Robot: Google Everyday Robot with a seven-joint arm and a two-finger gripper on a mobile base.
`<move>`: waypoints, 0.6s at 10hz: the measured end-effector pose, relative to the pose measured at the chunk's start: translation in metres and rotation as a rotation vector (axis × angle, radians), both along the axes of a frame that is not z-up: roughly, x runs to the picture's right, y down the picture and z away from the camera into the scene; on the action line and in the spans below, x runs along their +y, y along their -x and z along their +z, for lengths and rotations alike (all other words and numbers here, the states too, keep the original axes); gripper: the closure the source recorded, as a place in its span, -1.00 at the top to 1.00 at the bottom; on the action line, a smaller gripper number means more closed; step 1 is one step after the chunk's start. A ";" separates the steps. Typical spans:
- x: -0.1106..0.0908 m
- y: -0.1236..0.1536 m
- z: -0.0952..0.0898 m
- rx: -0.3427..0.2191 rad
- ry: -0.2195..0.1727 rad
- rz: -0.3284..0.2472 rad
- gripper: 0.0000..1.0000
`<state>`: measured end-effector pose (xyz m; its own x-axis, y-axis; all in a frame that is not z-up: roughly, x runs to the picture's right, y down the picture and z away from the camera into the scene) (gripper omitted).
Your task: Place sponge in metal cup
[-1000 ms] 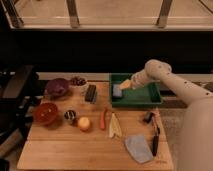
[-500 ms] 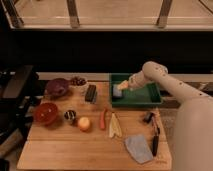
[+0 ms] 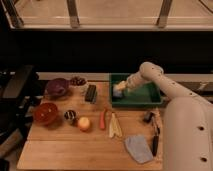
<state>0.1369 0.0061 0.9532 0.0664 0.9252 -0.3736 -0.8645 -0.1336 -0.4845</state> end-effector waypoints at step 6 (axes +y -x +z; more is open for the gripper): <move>0.016 0.005 0.018 0.007 0.055 -0.010 0.34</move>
